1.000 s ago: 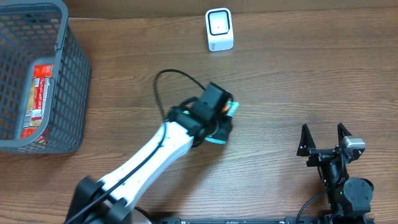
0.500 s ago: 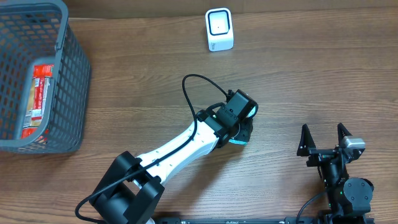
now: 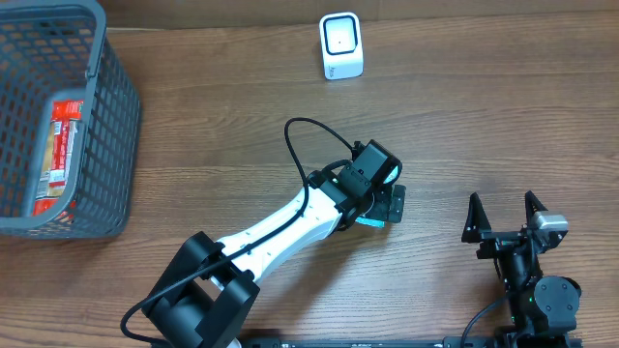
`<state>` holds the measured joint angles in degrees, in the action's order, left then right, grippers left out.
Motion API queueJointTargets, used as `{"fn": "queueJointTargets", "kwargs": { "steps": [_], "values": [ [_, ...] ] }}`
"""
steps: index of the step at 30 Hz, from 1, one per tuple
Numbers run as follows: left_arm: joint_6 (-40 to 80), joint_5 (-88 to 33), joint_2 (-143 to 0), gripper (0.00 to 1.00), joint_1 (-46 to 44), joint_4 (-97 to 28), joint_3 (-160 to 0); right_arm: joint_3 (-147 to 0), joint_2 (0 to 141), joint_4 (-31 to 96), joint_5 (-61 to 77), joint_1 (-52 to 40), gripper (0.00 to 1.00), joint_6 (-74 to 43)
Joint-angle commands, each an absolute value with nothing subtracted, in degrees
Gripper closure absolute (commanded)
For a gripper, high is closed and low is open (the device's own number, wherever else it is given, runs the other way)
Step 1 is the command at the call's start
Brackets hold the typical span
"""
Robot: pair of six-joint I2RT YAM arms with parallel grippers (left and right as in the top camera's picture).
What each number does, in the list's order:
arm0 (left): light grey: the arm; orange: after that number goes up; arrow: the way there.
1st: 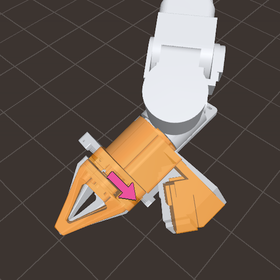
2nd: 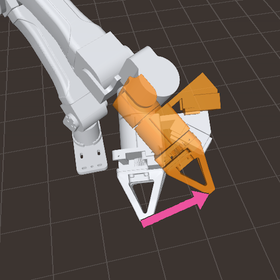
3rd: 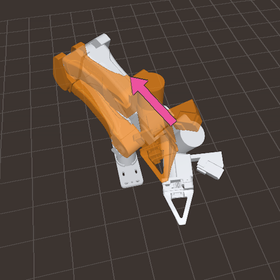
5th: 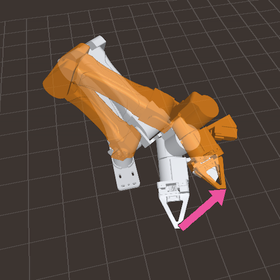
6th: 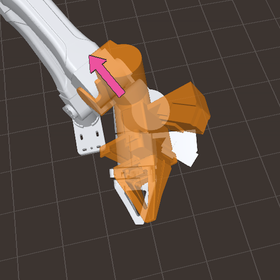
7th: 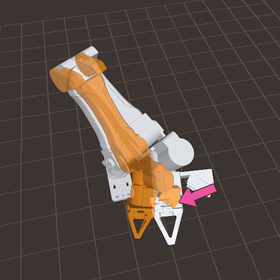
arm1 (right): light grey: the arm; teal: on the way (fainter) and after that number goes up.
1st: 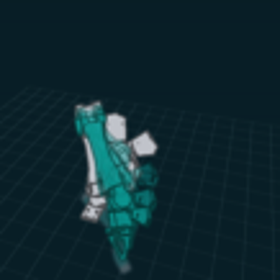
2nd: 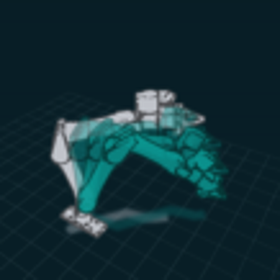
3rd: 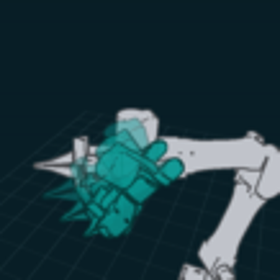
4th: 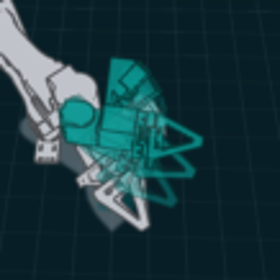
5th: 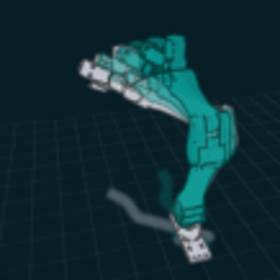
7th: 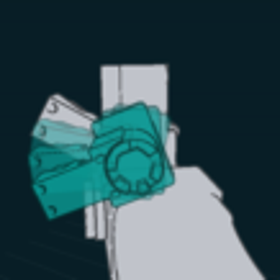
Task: Scan the item barcode
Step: 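Lift the snack bag out and carry it to the table center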
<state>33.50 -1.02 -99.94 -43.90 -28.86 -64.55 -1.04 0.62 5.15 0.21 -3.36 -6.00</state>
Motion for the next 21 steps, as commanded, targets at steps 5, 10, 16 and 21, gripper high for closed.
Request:
{"fn": "queueJointTargets", "kwargs": {
  "steps": [5, 10, 16, 21],
  "values": [
    [31.18, -1.45, -100.60, 0.00, -44.27, -34.85, -72.34, -0.45, 0.16, 4.82, 0.56, -3.03, 0.00, -6.17],
    [29.06, -1.48, -100.60, 0.00, -44.27, -40.12, -79.22, -0.45, 0.16, 4.80, 0.56, -3.03, 0.00, -6.17],
    [25.63, 0.91, -100.60, 0.01, -43.24, -48.58, -86.94, -0.45, 0.16, 4.80, 0.56, -3.03, 0.00, -6.17],
    [25.26, 7.16, -100.60, 0.00, -39.92, -56.64, -91.53, -0.45, 0.16, 4.82, 0.56, -3.03, 0.00, -6.17]
  ]
}}
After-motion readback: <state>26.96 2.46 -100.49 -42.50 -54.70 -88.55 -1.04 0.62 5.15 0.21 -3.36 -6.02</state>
